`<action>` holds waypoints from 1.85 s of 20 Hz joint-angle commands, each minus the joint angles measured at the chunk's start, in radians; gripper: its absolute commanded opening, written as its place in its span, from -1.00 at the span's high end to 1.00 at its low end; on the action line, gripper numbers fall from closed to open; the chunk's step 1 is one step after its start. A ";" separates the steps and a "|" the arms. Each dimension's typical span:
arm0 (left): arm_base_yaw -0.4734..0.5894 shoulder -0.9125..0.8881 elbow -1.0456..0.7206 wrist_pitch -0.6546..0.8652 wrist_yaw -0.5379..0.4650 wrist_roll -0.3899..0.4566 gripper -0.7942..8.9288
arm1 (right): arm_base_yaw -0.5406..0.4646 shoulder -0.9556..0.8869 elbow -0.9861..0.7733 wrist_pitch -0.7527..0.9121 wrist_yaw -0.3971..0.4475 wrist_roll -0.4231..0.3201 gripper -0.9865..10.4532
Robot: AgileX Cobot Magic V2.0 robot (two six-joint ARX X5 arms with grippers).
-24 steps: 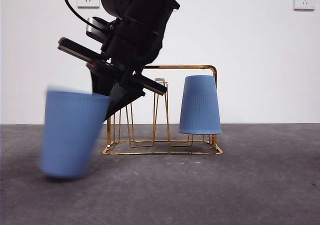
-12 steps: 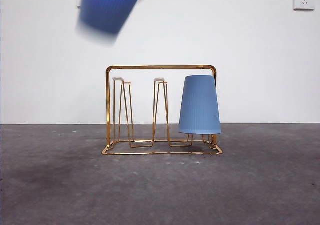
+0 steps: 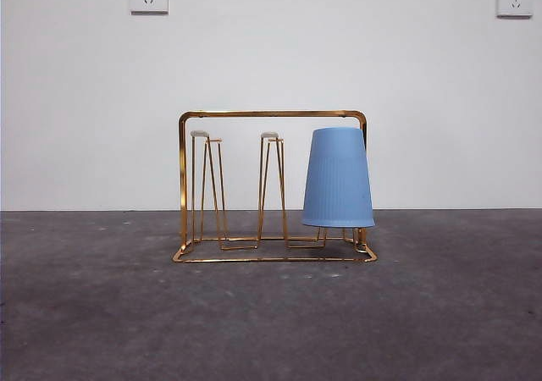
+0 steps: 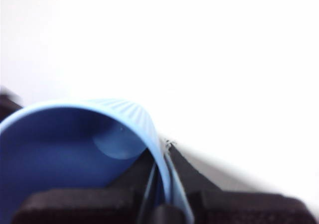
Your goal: Pick up cup 1,put cup 1 in the cup rack,pick up cup 2,put cup 2 in the cup rack
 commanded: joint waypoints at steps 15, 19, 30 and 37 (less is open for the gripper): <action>0.091 0.436 -0.008 0.929 0.422 -0.569 -0.09 | 0.002 -0.150 -0.003 0.156 -0.072 -0.162 0.85; 0.090 0.499 -0.008 1.074 0.418 -0.623 -0.09 | 0.001 -0.127 -0.003 0.148 -0.069 -0.162 0.85; 0.091 0.524 -0.008 1.263 0.414 -0.663 -0.09 | 0.002 -0.031 -0.003 0.119 -0.064 -0.160 0.85; 0.091 0.524 -0.008 1.295 0.391 -0.662 -0.08 | 0.002 -0.013 -0.003 0.066 -0.080 -0.151 0.85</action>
